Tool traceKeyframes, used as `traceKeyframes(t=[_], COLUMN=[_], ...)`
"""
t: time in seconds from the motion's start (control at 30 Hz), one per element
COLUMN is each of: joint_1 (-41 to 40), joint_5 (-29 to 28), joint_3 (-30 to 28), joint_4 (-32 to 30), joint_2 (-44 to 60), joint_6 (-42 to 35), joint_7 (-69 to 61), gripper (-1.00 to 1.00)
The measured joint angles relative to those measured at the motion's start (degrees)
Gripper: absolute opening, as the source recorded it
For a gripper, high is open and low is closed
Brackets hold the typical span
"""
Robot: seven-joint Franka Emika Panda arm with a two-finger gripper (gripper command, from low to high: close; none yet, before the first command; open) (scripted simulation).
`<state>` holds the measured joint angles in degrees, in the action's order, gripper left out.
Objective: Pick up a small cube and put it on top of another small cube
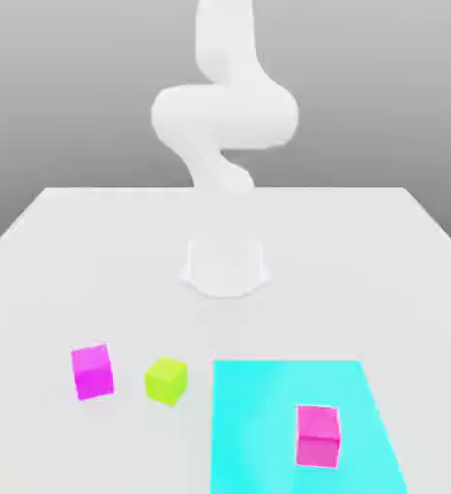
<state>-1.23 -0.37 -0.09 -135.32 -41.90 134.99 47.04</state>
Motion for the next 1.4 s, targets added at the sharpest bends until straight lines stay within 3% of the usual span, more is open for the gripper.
traceKeyframes(t=[0.6, 0.87, 0.9, 1.13, 1.4], joint_1=[-9.36, -12.66, -12.89, -13.0, -12.69], joint_5=[-0.58, 3.12, 3.32, 3.04, 0.31], joint_3=[-3.82, -0.32, -0.05, 0.02, -1.25], joint_4=[-30.73, -29.69, -29.43, -29.44, -32.22], joint_2=[38.17, 55.64, 57.02, 57.02, 41.94], joint_6=[29.78, 43.78, 44.88, 44.91, 32.61], joint_7=[9.12, 6.99, 6.84, 7.06, 9.34], gripper=[0.0, 0.0, -1.0, -1.0, -1.0])
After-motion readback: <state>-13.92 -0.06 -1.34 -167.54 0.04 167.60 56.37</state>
